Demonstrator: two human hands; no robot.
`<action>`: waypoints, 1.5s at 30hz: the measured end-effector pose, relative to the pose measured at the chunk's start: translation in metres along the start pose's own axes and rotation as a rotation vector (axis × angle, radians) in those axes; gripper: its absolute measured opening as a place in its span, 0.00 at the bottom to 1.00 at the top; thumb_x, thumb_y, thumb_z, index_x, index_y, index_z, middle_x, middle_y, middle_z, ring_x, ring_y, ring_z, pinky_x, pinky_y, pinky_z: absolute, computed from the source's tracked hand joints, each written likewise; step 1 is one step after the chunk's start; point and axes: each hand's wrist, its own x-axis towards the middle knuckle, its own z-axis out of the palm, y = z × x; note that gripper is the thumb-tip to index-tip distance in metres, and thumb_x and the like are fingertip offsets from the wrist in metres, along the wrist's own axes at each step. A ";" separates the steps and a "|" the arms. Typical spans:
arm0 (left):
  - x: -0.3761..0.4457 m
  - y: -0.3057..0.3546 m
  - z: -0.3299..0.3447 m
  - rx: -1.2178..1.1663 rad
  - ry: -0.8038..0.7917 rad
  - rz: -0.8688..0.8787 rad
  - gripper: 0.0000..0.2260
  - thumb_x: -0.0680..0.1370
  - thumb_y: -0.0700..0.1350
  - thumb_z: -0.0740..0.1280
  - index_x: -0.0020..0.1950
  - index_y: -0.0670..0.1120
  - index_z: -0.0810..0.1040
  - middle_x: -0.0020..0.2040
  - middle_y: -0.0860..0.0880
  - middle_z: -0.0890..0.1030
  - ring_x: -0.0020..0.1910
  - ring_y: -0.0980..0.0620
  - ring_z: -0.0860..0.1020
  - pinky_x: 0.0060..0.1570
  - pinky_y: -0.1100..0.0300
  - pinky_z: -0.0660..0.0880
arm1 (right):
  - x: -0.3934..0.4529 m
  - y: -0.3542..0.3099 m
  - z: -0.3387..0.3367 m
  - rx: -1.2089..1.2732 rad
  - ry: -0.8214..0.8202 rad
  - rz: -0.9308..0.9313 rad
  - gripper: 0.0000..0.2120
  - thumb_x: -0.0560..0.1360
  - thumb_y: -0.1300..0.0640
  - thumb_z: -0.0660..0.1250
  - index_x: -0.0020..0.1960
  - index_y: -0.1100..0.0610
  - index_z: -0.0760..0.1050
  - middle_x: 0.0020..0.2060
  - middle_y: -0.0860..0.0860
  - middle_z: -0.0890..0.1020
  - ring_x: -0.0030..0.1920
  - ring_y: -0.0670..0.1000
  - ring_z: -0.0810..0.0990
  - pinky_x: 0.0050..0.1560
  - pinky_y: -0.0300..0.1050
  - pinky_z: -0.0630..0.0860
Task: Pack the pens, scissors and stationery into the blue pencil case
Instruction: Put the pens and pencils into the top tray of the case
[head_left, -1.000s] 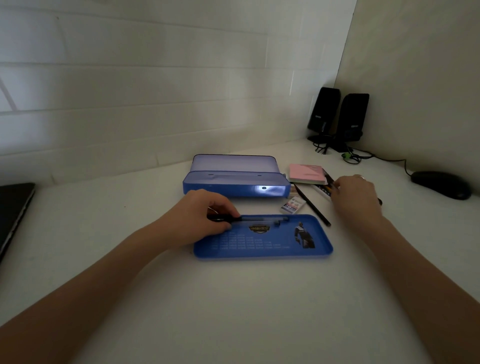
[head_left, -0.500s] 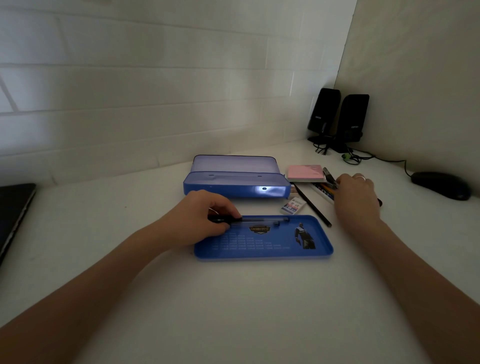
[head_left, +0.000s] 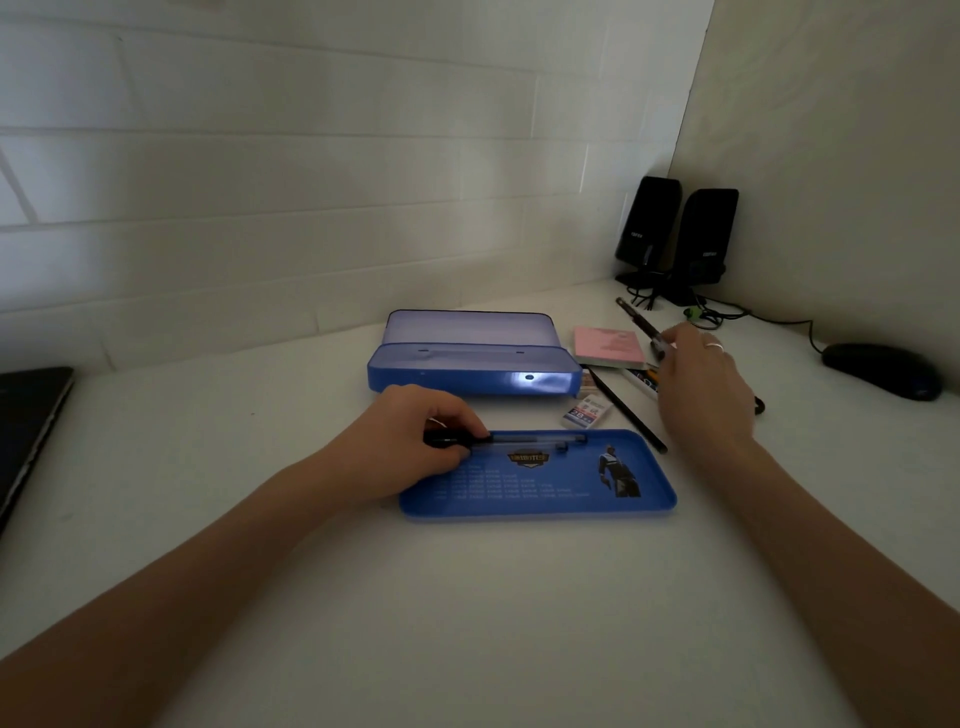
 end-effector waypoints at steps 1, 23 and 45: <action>0.000 0.000 0.003 -0.002 0.011 0.002 0.10 0.71 0.38 0.70 0.49 0.51 0.82 0.49 0.55 0.83 0.49 0.60 0.80 0.54 0.72 0.74 | 0.000 -0.002 0.000 0.079 -0.005 -0.039 0.11 0.80 0.58 0.53 0.60 0.57 0.69 0.53 0.59 0.77 0.49 0.57 0.76 0.40 0.49 0.72; 0.007 0.004 -0.012 -0.605 0.378 -0.012 0.05 0.73 0.35 0.68 0.45 0.44 0.80 0.37 0.48 0.85 0.40 0.49 0.85 0.44 0.62 0.80 | -0.043 -0.069 -0.039 0.666 -0.516 -0.446 0.12 0.76 0.60 0.64 0.57 0.49 0.76 0.38 0.47 0.76 0.35 0.45 0.73 0.37 0.30 0.70; -0.002 0.000 -0.028 0.220 -0.155 -0.046 0.06 0.68 0.47 0.74 0.33 0.51 0.80 0.29 0.52 0.76 0.29 0.58 0.70 0.33 0.63 0.68 | -0.045 -0.071 -0.037 0.415 -0.734 -0.444 0.06 0.68 0.54 0.74 0.38 0.55 0.79 0.33 0.43 0.79 0.34 0.36 0.75 0.35 0.26 0.70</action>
